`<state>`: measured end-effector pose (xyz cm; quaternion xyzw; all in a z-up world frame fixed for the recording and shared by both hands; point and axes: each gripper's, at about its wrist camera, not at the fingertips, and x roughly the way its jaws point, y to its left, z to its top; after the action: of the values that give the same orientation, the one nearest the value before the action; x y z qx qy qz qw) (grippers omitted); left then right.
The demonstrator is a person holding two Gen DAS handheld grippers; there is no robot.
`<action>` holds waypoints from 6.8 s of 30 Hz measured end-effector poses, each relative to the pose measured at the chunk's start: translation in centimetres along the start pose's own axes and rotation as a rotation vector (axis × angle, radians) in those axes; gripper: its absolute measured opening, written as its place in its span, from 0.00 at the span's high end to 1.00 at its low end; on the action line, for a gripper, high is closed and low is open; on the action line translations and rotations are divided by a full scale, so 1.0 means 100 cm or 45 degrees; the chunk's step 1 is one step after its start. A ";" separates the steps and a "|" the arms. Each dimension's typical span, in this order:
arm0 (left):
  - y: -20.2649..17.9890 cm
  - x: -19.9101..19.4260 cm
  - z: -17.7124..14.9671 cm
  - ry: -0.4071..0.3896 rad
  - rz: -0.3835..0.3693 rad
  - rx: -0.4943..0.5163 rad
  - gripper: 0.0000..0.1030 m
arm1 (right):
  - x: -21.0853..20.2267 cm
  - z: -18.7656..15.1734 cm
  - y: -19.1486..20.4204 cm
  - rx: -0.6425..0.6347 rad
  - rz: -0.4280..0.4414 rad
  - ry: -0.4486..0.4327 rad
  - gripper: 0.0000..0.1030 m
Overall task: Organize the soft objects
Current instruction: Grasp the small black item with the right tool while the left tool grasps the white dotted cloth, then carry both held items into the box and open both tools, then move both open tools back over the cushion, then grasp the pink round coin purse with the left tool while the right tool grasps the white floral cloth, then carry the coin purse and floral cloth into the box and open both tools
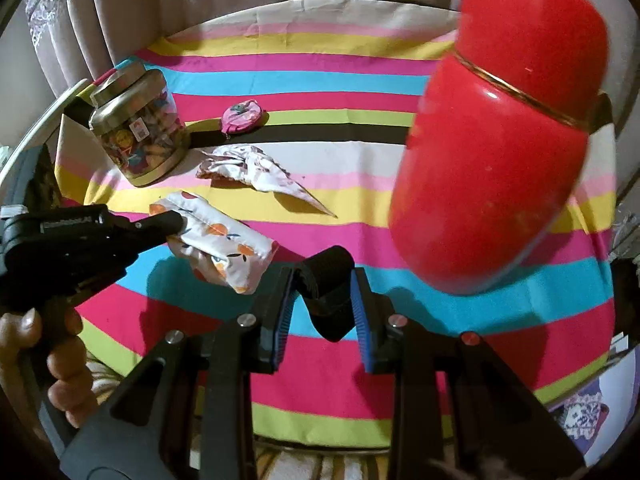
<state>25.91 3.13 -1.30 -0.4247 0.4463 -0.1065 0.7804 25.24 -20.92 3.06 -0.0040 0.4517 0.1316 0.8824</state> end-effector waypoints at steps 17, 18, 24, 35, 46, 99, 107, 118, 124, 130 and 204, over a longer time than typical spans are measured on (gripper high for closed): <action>-0.080 0.000 -0.071 0.140 -0.097 0.190 0.95 | -0.061 -0.045 -0.065 0.157 -0.036 -0.093 0.69; -0.084 0.002 -0.076 0.156 -0.104 0.197 0.95 | -0.064 -0.047 -0.069 0.167 -0.040 -0.095 0.69; -0.106 0.014 -0.105 0.236 -0.132 0.250 0.95 | -0.083 -0.074 -0.104 0.210 -0.112 -0.092 0.69; -0.161 0.050 -0.165 0.415 -0.168 0.433 0.95 | -0.122 -0.146 -0.187 0.385 -0.284 -0.043 0.69; -0.228 0.078 -0.250 0.617 -0.231 0.660 0.95 | -0.165 -0.201 -0.247 0.546 -0.423 -0.034 0.69; -0.088 -0.023 -0.049 0.073 0.238 0.477 0.59 | -0.095 -0.064 -0.039 -0.096 -0.052 -0.087 0.24; -0.046 -0.047 0.005 -0.054 0.320 0.340 0.56 | -0.035 -0.010 0.020 -0.265 0.015 -0.059 0.22; -0.026 -0.048 0.061 -0.128 0.346 0.290 0.55 | 0.067 0.056 0.072 -0.338 0.141 0.005 0.22; -0.021 -0.045 0.086 -0.151 0.379 0.298 0.55 | 0.124 0.074 0.089 -0.354 0.202 0.073 0.21; -0.017 -0.037 0.103 -0.161 0.406 0.321 0.54 | 0.160 0.088 0.097 -0.326 0.201 0.107 0.21; -0.030 0.066 0.128 -0.100 0.715 0.553 0.32 | 0.123 0.078 0.035 -0.013 -0.069 0.017 0.72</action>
<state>40.48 4.96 0.03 -0.1136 0.4823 0.0360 0.8679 37.52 -13.76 -1.77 -0.0218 0.4567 0.1099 0.8825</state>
